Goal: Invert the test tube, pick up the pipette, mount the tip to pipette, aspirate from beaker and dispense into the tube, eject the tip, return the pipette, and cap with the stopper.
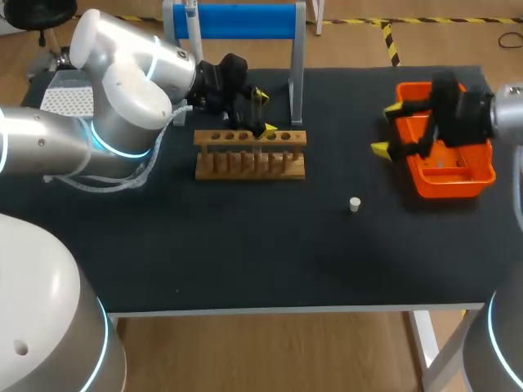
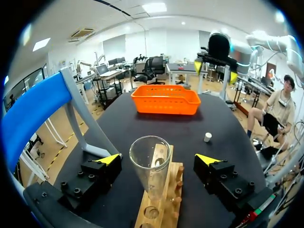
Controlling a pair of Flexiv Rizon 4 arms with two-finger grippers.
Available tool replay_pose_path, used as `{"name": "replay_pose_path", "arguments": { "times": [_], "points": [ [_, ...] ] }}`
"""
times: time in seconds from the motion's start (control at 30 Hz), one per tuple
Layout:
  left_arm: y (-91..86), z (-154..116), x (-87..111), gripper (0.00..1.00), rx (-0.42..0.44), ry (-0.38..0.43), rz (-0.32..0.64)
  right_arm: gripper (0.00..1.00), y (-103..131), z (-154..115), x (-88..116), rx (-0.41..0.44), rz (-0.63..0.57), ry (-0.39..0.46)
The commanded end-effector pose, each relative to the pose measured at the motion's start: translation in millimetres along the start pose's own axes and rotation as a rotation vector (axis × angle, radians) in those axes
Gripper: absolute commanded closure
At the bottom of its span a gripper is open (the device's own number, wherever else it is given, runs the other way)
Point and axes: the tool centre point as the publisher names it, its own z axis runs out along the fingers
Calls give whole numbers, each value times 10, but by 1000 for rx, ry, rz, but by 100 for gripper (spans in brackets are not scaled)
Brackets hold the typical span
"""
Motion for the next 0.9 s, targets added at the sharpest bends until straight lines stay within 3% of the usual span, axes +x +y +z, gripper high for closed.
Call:
{"name": "replay_pose_path", "arguments": {
  "times": [0.03, 0.3, 0.6, 0.9],
  "points": [
    [0, -4, -9, 0, -1, 4, 0, 0, -157, -191, 303, 1, -14, -8],
    [0, -4, -9, 0, -1, 4, 0, 0, -391, -85, 380, -3, 17, -15],
    [0, -4, -9, 0, -1, 4, 0, 0, -582, 37, 464, 52, 39, 8],
    [0, -4, -9, 0, -1, 4, 0, 0, -582, 37, 464, 52, 39, 8]
  ]
}}
